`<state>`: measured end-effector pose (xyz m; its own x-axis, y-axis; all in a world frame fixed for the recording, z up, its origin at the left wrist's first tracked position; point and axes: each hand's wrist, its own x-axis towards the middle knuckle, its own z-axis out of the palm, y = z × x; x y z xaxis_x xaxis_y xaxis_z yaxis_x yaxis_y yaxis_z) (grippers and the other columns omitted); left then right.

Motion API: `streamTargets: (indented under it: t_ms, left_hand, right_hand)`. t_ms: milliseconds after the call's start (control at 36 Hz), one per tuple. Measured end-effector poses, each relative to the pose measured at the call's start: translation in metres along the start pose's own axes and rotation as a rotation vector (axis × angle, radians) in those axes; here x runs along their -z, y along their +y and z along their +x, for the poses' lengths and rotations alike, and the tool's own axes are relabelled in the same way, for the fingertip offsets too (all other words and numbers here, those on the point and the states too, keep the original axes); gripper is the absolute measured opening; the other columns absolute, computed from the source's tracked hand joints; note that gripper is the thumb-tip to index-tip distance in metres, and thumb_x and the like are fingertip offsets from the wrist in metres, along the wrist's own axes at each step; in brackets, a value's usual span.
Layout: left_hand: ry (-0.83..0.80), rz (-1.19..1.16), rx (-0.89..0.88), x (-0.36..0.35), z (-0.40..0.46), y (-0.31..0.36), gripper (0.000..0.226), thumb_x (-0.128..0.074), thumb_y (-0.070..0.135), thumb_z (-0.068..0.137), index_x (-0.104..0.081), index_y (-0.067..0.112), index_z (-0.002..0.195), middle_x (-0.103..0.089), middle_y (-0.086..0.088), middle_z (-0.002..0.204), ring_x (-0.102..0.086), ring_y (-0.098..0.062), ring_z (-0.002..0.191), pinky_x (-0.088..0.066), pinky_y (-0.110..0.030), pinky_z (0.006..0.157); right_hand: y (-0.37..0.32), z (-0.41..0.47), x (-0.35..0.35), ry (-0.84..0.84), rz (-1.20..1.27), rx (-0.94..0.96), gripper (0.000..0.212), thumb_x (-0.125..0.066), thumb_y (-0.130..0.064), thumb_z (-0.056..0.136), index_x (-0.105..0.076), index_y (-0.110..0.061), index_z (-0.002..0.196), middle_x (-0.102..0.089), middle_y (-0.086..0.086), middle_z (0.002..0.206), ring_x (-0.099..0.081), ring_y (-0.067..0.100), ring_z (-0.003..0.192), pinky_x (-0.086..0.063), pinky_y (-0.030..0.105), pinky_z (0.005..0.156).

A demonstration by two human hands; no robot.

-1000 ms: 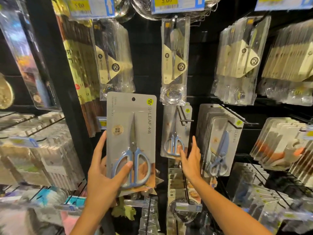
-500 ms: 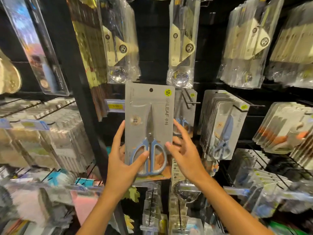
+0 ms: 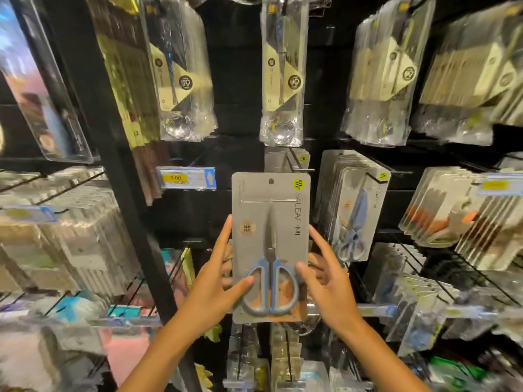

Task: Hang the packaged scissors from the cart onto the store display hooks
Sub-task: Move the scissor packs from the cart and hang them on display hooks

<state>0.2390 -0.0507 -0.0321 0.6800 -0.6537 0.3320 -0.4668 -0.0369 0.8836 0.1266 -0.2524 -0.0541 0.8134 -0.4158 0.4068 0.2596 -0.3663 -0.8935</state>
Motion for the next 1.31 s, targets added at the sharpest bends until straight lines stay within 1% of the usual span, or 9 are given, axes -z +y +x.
streamTargets:
  t_ms: [444, 611, 806, 861, 917, 972, 1028, 1111, 1306]
  left_hand:
    - [-0.095, 0.083, 0.049, -0.034, 0.044, 0.006, 0.108, -0.076, 0.03, 0.089, 0.006, 0.058, 0.154, -0.052, 0.02, 0.142, -0.06, -0.002, 0.124, -0.056, -0.039, 0.1]
    - [-0.1, 0.066, 0.091, -0.038, 0.048, -0.001, 0.107, -0.076, 0.031, 0.088, 0.005, 0.057, 0.154, -0.053, 0.016, 0.143, -0.064, -0.006, 0.121, -0.058, -0.027, 0.093]
    - [-0.082, 0.071, 0.108, -0.037, 0.054, -0.009, 0.105, -0.076, 0.029, 0.089, 0.002, 0.054, 0.155, -0.054, 0.017, 0.141, -0.063, -0.003, 0.119, -0.056, -0.013, 0.075]
    - [-0.063, 0.095, 0.118, -0.037, 0.057, -0.01, 0.1, -0.074, 0.031, 0.09, -0.002, 0.053, 0.156, -0.052, 0.016, 0.14, -0.063, -0.005, 0.117, -0.055, -0.011, 0.076]
    - [-0.044, 0.115, 0.122, -0.039, 0.062, -0.011, 0.096, -0.073, 0.034, 0.091, -0.004, 0.051, 0.156, -0.046, 0.017, 0.146, -0.06, -0.004, 0.121, -0.054, -0.009, 0.08]
    - [-0.035, 0.117, 0.12, -0.041, 0.066, -0.01, 0.095, -0.072, 0.036, 0.091, -0.004, 0.049, 0.157, -0.039, 0.019, 0.154, -0.054, -0.006, 0.129, -0.055, -0.018, 0.094]
    - [-0.045, 0.1, 0.109, -0.044, 0.07, -0.008, 0.096, -0.071, 0.037, 0.091, -0.001, 0.048, 0.157, -0.033, 0.018, 0.16, -0.048, -0.008, 0.138, -0.049, -0.036, 0.109]
    - [-0.073, 0.083, 0.079, -0.049, 0.078, -0.008, 0.103, -0.069, 0.037, 0.093, 0.011, 0.05, 0.155, -0.028, 0.018, 0.163, -0.041, -0.006, 0.143, -0.041, -0.04, 0.115]
    - [-0.116, 0.054, 0.05, -0.061, 0.113, -0.028, 0.111, -0.071, 0.046, 0.088, 0.021, 0.057, 0.15, -0.018, 0.017, 0.167, -0.034, -0.006, 0.148, -0.032, -0.046, 0.122]
  right_hand:
    - [0.015, 0.01, 0.03, 0.092, -0.073, -0.075, 0.067, -0.053, -0.009, 0.103, -0.024, -0.036, 0.157, -0.069, -0.025, 0.12, -0.071, 0.007, 0.106, -0.059, 0.023, 0.08]
    - [0.02, 0.013, 0.031, 0.103, -0.084, -0.042, 0.067, -0.052, -0.013, 0.104, -0.024, -0.052, 0.152, -0.068, -0.025, 0.122, -0.073, 0.016, 0.1, -0.063, 0.041, 0.081]
    - [0.035, 0.019, 0.031, 0.062, -0.107, -0.042, 0.065, -0.053, -0.025, 0.104, -0.022, -0.061, 0.149, -0.074, -0.018, 0.101, -0.063, 0.055, 0.096, -0.053, 0.069, 0.075]
    - [0.034, 0.02, 0.03, 0.042, -0.09, -0.043, 0.067, -0.053, -0.027, 0.104, -0.019, -0.061, 0.15, -0.072, -0.018, 0.112, -0.065, 0.05, 0.101, -0.054, 0.068, 0.08]
    - [0.034, 0.022, 0.028, -0.009, -0.075, -0.049, 0.071, -0.053, -0.029, 0.103, -0.011, -0.059, 0.152, -0.058, -0.039, 0.128, -0.067, 0.02, 0.117, -0.055, 0.052, 0.097]
    - [0.034, 0.026, 0.026, -0.067, -0.102, -0.037, 0.077, -0.053, -0.034, 0.102, 0.0, -0.059, 0.152, -0.03, -0.058, 0.136, -0.051, -0.008, 0.129, -0.046, 0.035, 0.111]
    - [0.039, 0.033, 0.024, -0.101, -0.118, -0.031, 0.081, -0.053, -0.041, 0.101, 0.008, -0.061, 0.15, -0.017, -0.051, 0.149, -0.035, -0.009, 0.141, -0.035, 0.035, 0.119]
    - [0.049, 0.045, 0.021, -0.107, -0.137, -0.024, 0.086, -0.054, -0.047, 0.1, 0.016, -0.06, 0.148, 0.001, -0.027, 0.165, -0.009, 0.001, 0.153, -0.018, 0.041, 0.125]
    - [0.066, 0.085, 0.019, -0.057, -0.2, -0.022, 0.088, -0.053, -0.044, 0.101, 0.021, -0.06, 0.146, 0.018, -0.034, 0.159, 0.004, -0.004, 0.15, -0.014, 0.029, 0.12]
